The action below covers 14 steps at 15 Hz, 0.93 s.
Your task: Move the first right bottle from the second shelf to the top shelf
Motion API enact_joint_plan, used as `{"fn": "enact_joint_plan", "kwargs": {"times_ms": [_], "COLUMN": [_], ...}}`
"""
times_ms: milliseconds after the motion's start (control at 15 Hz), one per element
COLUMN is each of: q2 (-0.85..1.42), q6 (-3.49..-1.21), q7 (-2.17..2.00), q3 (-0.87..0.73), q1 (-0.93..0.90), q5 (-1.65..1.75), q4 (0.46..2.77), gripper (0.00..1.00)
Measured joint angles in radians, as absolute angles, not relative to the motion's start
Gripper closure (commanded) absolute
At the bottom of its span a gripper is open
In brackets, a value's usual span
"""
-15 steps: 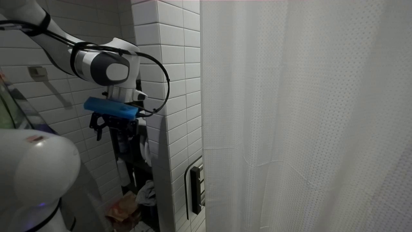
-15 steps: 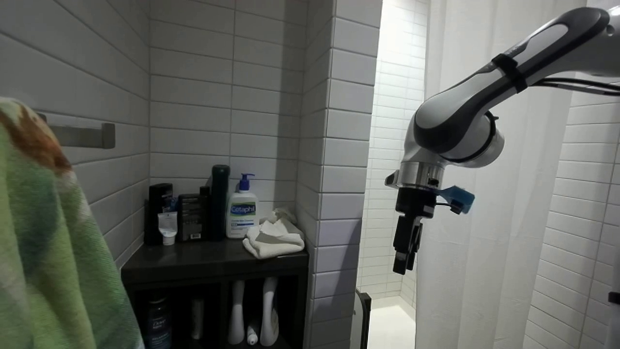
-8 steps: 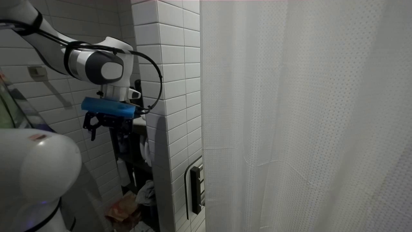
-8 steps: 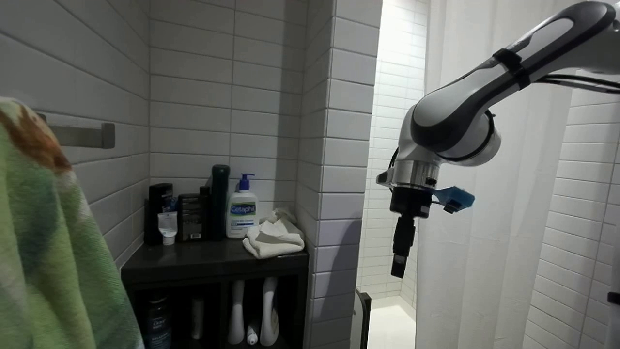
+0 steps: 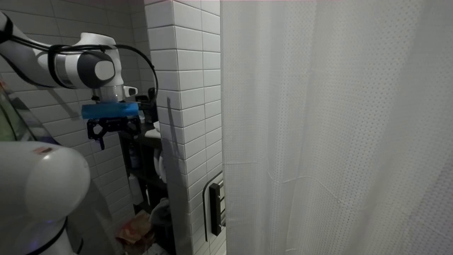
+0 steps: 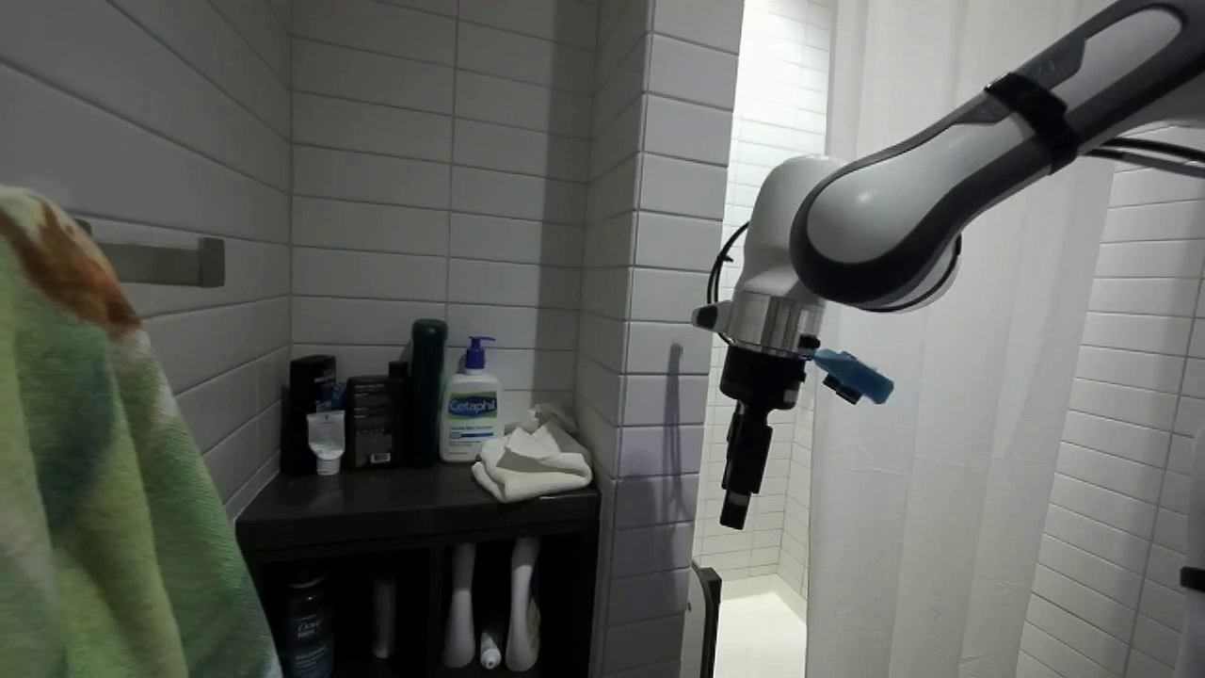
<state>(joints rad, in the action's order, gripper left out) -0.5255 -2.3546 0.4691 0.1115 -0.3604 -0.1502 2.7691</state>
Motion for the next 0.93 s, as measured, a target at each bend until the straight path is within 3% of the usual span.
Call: {"fn": "enact_joint_plan", "kwargs": {"times_ms": [600, 933], "q2": [-0.526, -0.526], "q6": [-2.479, -2.479], "q7": [0.129, 0.100], "q3": [0.293, 0.310], "q1": [-0.353, -0.349], "q5": [0.115, 0.133], "q4": [2.770, 2.778], "gripper": [0.00, 0.00]}}
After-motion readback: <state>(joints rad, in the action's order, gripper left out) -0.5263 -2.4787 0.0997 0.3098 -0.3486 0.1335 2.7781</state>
